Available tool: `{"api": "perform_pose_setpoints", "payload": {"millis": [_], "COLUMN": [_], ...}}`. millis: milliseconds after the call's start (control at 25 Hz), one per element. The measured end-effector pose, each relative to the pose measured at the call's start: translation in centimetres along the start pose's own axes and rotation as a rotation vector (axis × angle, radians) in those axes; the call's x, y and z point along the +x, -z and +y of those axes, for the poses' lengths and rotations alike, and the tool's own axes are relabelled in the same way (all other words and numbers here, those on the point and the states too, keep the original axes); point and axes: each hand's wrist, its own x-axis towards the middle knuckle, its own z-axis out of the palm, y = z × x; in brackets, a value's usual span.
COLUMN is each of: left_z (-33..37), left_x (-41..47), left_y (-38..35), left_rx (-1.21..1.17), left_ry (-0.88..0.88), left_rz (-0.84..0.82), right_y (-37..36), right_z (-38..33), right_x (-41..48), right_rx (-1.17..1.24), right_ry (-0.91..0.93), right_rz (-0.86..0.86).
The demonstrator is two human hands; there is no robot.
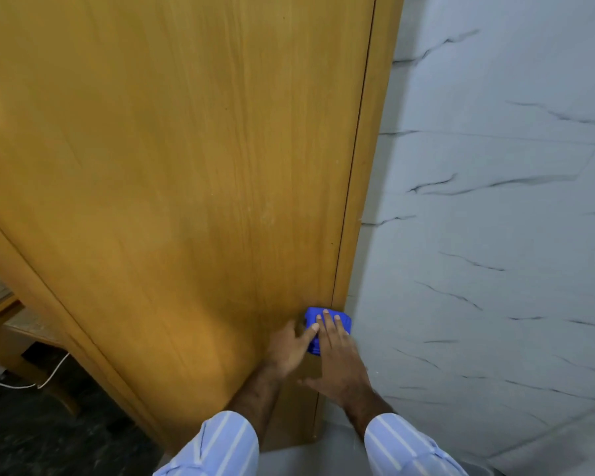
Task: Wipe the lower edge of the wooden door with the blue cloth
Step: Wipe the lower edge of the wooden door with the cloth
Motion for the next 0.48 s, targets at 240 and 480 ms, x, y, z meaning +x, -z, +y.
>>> {"api": "perform_pose_setpoints", "payload": {"millis": [240, 480], "left_z": [-0.9, -1.1], "left_x": [1.3, 1.7], "left_y": [-1.0, 0.2], "left_rx": [-0.652, -0.651], "left_ry": [0.202, 0.156], "left_rz": [-0.084, -0.127], "right_y": [0.5, 2.7], "right_z": [0.3, 3.3], "right_x": [0.0, 0.4], "right_rx": [0.049, 0.866], "right_ry": [0.068, -0.282], "right_rz": [-0.030, 0.217]}}
